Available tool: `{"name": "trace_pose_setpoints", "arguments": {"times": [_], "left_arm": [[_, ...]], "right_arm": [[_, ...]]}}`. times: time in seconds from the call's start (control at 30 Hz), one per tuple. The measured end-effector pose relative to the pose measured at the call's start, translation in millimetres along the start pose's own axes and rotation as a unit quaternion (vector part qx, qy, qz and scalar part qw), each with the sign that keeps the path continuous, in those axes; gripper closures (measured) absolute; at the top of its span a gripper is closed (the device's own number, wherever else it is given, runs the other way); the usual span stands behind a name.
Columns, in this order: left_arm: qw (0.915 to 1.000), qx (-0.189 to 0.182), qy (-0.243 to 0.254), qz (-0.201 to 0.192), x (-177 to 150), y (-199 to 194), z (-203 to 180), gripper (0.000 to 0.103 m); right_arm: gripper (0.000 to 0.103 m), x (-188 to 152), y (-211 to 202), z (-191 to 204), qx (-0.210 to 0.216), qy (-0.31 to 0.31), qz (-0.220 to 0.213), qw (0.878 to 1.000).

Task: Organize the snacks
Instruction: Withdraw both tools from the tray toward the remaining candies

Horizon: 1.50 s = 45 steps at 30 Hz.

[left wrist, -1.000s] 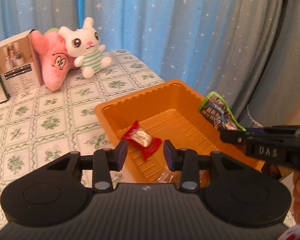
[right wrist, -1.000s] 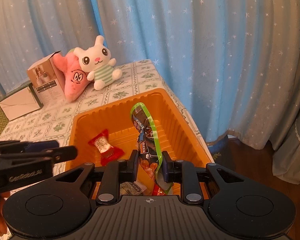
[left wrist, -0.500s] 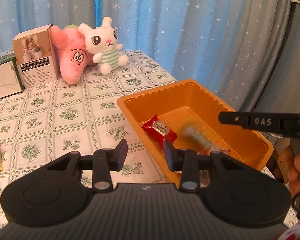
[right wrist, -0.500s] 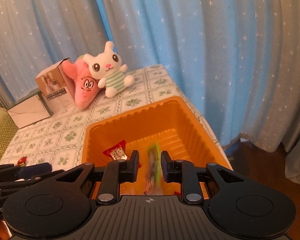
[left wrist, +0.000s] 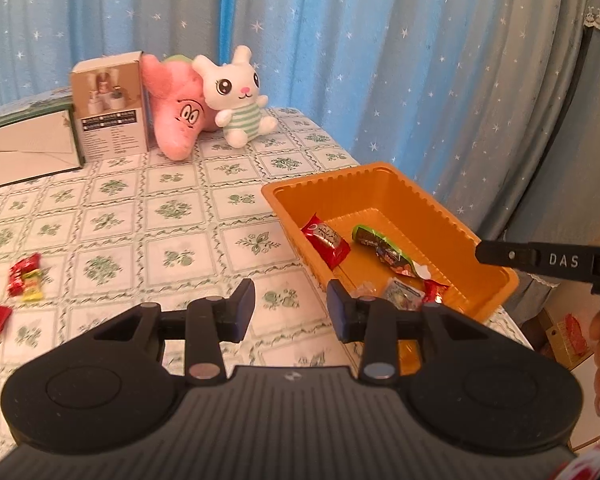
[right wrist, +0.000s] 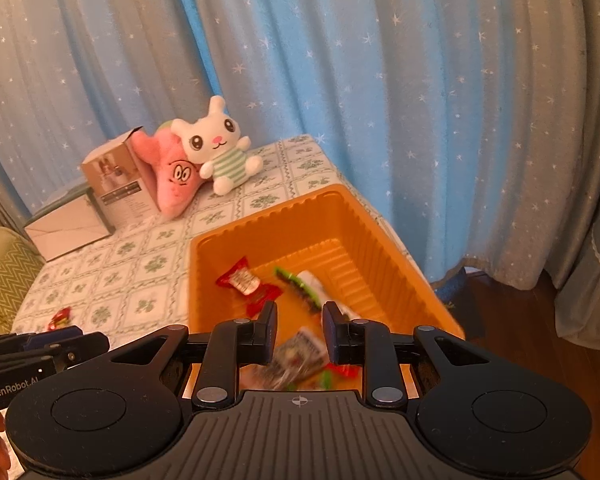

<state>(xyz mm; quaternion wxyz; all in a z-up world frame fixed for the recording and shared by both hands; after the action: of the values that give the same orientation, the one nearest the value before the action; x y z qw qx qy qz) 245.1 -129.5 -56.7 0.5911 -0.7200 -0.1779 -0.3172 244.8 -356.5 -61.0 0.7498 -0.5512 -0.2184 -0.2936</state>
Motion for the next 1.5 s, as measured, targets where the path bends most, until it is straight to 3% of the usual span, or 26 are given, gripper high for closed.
{"name": "trace_pose_setpoints", "arguments": {"times": [0.3, 0.37, 0.43, 0.47, 0.67, 0.9, 1.5], "left_arm": [[0.9998, 0.011, -0.008, -0.017, -23, -64, 8, 0.068], [0.9996, 0.014, -0.011, -0.02, -29, -78, 12, 0.068], [0.9994, 0.019, -0.018, -0.024, -35, -92, 17, 0.068], [0.9992, 0.021, -0.022, -0.025, -38, -98, 20, 0.068], [0.9979, 0.04, -0.043, -0.029, -57, -128, 43, 0.067], [0.9947, 0.07, -0.068, -0.033, -78, -154, 75, 0.051], [0.9854, 0.115, -0.119, -0.039, -113, -193, 143, 0.048]], "right_arm": [[0.077, -28, -56, 47, 0.022, -0.015, 0.001, 1.0], [0.07, -34, -67, 60, 0.027, -0.02, -0.002, 0.999], [0.046, -40, -76, 72, 0.03, -0.026, -0.007, 0.999], [0.044, -43, -80, 77, 0.031, -0.029, -0.011, 0.999], [0.043, -58, -96, 114, 0.04, -0.059, -0.015, 0.997], [0.043, -78, -102, 150, 0.053, -0.088, -0.009, 0.995], [0.043, -105, -86, 206, 0.089, -0.118, 0.014, 0.989]]}}
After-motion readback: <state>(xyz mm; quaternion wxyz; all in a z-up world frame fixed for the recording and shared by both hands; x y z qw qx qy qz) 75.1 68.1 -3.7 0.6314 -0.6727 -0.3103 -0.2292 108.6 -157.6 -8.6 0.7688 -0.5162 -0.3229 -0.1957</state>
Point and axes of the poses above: each gripper's, at about its wrist camera, not at the fingertips, and y roughly the way its jaws point, z to its left, x to its top, the point moved 3 cm from there along y, roughly the way its jaws point, and after that the axes turned 7 degrees about z, right-handed, at the moved point
